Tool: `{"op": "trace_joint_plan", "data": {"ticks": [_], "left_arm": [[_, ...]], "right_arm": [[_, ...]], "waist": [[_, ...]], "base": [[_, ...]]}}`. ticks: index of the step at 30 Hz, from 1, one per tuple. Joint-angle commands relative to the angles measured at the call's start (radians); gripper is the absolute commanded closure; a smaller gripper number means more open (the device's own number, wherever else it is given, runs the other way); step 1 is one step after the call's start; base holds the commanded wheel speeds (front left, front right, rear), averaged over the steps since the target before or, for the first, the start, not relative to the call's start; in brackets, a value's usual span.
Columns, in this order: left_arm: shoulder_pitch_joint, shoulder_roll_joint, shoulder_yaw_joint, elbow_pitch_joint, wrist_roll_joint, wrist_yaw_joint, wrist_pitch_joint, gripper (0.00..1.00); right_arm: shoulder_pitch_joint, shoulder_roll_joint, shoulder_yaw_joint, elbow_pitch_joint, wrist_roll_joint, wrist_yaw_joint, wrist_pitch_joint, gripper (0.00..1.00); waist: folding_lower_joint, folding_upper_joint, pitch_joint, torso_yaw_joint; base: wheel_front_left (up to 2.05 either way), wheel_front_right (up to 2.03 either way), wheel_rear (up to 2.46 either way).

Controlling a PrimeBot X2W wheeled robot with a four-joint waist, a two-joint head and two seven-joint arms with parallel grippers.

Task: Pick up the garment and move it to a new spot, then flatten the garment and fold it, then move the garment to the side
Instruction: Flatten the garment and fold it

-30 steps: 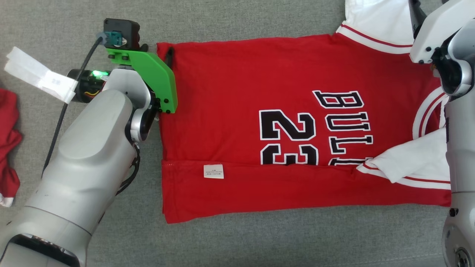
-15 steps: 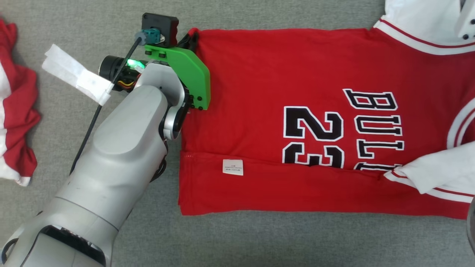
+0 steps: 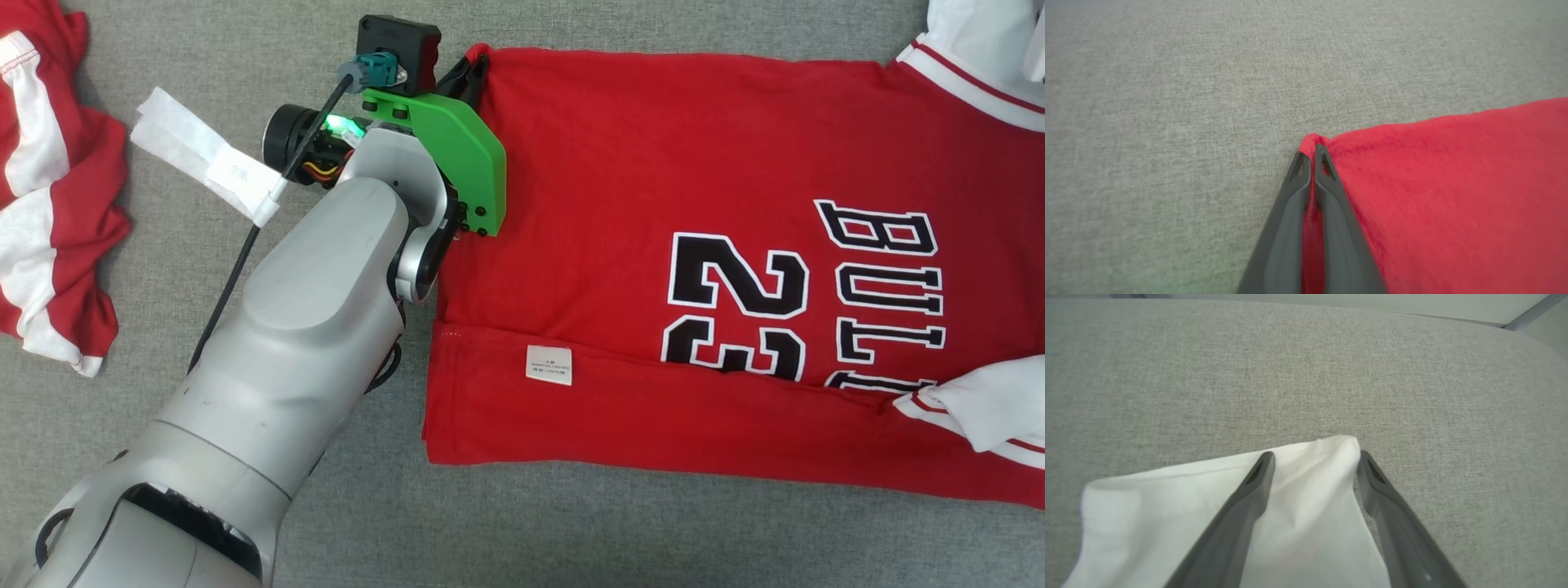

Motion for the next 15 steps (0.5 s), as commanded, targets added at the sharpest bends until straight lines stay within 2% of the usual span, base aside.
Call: {"op": "trace_joint_plan", "data": {"ticks": [1, 2, 3, 4, 10, 15], "left_arm": [[0.043, -0.003, -0.024, 0.035, -0.017, -0.007, 0.019, 1.00], [0.041, -0.004, -0.024, 0.037, -0.016, -0.007, 0.017, 1.00], [0.039, -0.005, -0.024, 0.039, -0.018, -0.010, 0.011, 1.00], [0.037, -0.005, -0.023, 0.039, -0.017, -0.011, 0.004, 1.00], [0.026, -0.003, -0.003, 0.045, -0.016, 0.002, -0.057, 1.00], [0.025, 0.014, 0.028, 0.050, -0.011, 0.022, -0.157, 1.00]], "right_arm": [[0.007, -0.010, 0.002, -0.004, 0.009, -0.001, -0.004, 0.04], [0.011, -0.013, 0.004, -0.009, 0.008, -0.001, -0.013, 0.51], [0.017, -0.014, 0.008, -0.011, 0.008, -0.001, -0.016, 0.73], [0.019, -0.018, 0.013, -0.014, 0.010, -0.001, -0.025, 1.00], [0.045, -0.019, 0.026, -0.036, 0.030, -0.001, -0.089, 1.00], [0.085, -0.010, 0.009, -0.068, 0.059, -0.001, -0.207, 1.00]], "waist": [[-0.0001, 0.0000, 0.002, 0.001], [-0.0001, 0.0000, 0.002, 0.001], [-0.0001, 0.0000, 0.002, -0.001], [-0.0001, 0.0000, 0.001, -0.003], [-0.0001, 0.0000, -0.017, -0.020], [-0.0001, 0.0000, -0.043, -0.035]], "base": [[0.00, 0.00, 0.00], [0.00, 0.00, 0.00], [0.00, 0.00, 0.00], [0.00, 0.00, 0.00], [0.00, 0.00, 0.00], [0.00, 0.00, 0.00]]}}
